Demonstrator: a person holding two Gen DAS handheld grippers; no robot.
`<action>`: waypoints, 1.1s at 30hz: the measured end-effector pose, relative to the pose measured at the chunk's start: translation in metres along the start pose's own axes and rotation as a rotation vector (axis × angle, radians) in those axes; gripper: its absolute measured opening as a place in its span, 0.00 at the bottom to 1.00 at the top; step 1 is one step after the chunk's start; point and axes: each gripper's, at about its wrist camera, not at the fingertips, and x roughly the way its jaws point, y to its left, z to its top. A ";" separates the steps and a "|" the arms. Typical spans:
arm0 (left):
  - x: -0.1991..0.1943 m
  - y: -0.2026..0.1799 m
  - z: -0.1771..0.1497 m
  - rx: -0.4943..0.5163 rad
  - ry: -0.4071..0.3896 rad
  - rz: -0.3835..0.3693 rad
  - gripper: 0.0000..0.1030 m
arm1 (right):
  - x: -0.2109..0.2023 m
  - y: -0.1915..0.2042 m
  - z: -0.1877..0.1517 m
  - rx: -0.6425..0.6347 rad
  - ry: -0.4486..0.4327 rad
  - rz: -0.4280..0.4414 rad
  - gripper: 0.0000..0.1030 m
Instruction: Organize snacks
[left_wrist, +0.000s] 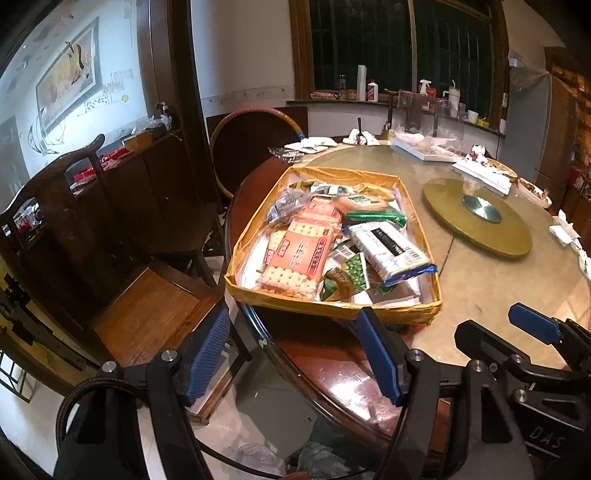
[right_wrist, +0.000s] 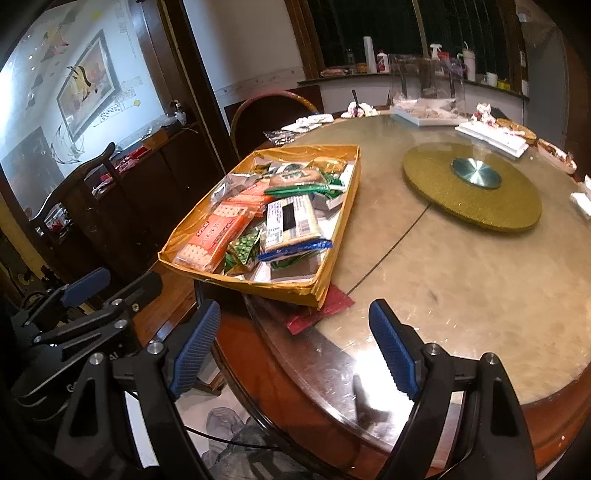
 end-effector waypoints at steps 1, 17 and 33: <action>0.002 0.001 -0.001 -0.001 0.001 0.003 0.69 | 0.002 0.001 0.000 -0.005 0.004 0.004 0.81; 0.038 0.009 0.021 0.007 0.029 0.027 0.70 | 0.038 0.009 0.028 -0.064 0.010 -0.022 0.81; 0.071 0.024 0.038 0.002 0.071 0.053 0.70 | 0.079 0.020 0.055 -0.084 0.060 -0.008 0.81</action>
